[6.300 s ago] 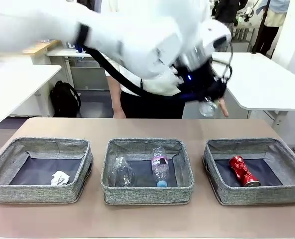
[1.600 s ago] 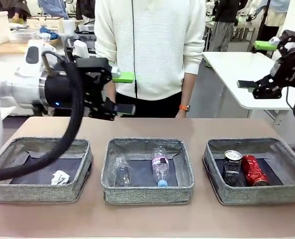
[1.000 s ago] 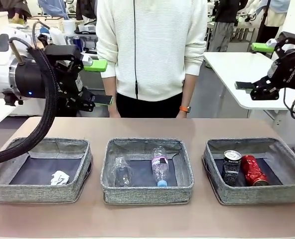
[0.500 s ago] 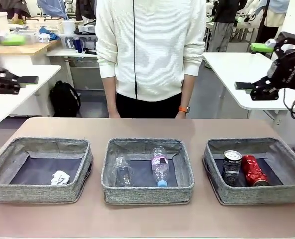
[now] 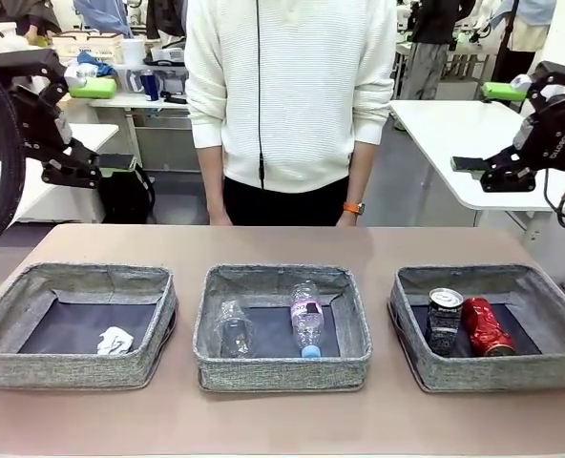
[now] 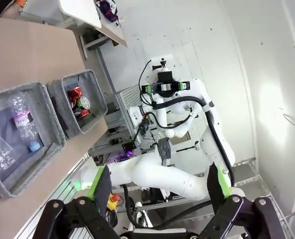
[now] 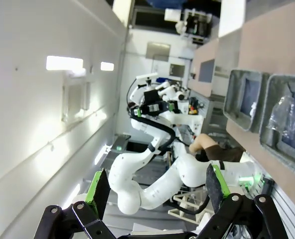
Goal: Sort the waste into the appropriate baskets.
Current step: Place the picked waste into the Fabric basket indicated by the person.
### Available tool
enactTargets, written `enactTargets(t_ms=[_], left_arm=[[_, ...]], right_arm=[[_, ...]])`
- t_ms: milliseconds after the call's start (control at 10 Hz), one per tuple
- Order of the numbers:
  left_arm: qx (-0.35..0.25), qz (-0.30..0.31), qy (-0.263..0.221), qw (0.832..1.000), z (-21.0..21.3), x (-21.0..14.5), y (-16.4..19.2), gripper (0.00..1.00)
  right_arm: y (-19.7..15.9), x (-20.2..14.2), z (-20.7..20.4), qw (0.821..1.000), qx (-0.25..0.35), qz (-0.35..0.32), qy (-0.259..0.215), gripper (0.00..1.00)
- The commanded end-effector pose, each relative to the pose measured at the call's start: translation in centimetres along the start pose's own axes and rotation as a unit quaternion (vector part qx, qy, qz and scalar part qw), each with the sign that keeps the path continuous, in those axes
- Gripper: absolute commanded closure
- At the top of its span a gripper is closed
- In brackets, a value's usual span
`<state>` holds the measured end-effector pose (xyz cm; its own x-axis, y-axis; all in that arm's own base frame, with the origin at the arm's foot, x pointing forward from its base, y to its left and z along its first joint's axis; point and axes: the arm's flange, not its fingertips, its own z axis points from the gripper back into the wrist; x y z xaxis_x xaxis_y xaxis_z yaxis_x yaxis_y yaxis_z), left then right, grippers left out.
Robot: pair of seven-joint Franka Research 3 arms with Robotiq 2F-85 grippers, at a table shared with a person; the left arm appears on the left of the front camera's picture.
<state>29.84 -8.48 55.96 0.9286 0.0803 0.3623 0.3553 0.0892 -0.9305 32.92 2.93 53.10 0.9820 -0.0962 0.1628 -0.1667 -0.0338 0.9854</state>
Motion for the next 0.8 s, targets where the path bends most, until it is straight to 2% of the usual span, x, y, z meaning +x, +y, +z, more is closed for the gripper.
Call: enactTargets(t_ms=[0,700], left_arm=[[-0.007,-0.010,-0.010,1.000,0.67,0.33,0.16,0.00],[-0.007,-0.010,-0.010,1.000,0.67,0.33,0.16,0.00]], right_arm=[[0.20,0.05,-0.14,1.000,0.007,0.001,0.001,0.00],[0.20,0.05,-0.14,1.000,0.007,0.001,0.001,0.00]])
